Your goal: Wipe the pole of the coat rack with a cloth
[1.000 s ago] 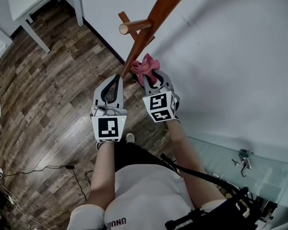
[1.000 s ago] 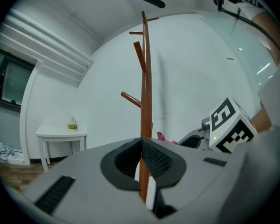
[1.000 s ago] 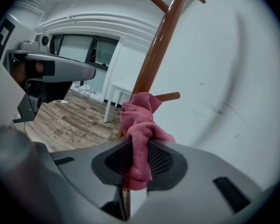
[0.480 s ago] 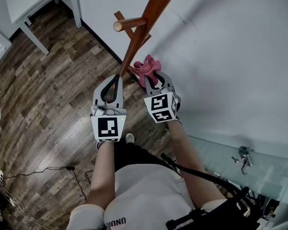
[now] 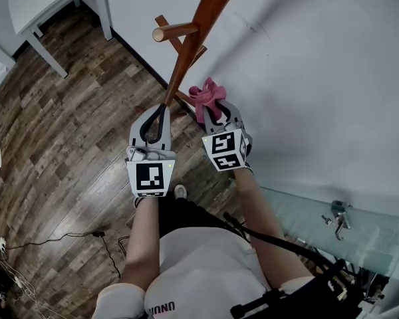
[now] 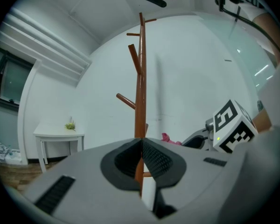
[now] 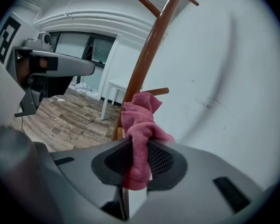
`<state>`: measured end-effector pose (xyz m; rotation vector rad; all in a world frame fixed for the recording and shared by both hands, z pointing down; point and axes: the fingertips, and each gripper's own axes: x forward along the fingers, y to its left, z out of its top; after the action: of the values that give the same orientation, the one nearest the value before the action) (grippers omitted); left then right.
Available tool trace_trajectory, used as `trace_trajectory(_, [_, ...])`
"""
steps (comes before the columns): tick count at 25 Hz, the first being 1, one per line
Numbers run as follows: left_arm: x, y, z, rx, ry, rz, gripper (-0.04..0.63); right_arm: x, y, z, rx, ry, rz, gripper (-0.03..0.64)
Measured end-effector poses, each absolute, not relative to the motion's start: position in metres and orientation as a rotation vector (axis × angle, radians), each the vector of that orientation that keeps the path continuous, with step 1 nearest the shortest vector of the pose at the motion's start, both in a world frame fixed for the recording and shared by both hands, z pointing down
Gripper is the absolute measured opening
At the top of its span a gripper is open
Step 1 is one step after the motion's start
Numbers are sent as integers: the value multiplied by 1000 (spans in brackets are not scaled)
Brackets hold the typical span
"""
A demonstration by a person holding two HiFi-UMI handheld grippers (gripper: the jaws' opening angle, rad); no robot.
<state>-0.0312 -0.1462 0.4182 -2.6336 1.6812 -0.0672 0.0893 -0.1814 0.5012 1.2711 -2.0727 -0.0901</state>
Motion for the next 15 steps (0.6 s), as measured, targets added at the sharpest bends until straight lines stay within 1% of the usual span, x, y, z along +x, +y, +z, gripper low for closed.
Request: trace_trajectory(15, [-25,-143,418,-2638,1673,-66,17,102,-176,502,1289,-2058,-77,86])
